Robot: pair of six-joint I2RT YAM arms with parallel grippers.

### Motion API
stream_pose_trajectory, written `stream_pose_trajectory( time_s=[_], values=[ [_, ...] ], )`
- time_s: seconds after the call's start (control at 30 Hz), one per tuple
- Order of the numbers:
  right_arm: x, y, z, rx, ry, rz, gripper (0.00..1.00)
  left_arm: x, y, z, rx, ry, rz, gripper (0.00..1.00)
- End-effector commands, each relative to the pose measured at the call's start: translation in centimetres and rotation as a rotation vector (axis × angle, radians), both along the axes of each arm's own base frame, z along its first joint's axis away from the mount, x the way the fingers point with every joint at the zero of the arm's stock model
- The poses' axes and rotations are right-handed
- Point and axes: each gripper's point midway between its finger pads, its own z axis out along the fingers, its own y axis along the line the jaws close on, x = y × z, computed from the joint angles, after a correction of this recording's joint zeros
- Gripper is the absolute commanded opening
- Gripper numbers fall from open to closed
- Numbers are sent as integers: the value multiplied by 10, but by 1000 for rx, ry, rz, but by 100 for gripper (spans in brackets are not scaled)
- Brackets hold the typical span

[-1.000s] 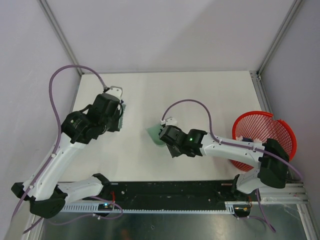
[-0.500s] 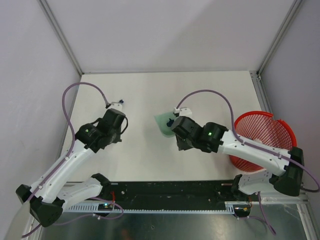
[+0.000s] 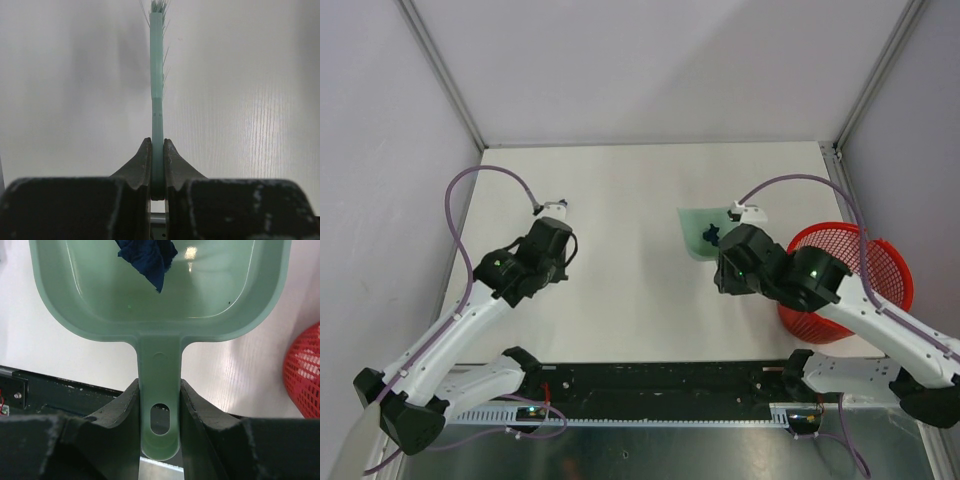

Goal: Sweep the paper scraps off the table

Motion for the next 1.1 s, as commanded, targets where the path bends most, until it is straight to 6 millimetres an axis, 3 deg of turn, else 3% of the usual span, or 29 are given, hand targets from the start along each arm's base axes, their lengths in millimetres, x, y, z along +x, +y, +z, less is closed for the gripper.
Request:
stream_pose_trajectory(
  time_s=[0.0,0.63,1.07],
  values=[
    [-1,-24,20,31,-34,-89,0,6,-2,6,-42,-49,21,0],
    [-21,-87,57,157,-96,-275,0,-10,-15,23,-210,-96,-8,0],
    [-32,-111,71,254,-127,-378,0,-11,-10,13,-200,-89,30,0]
  ],
)
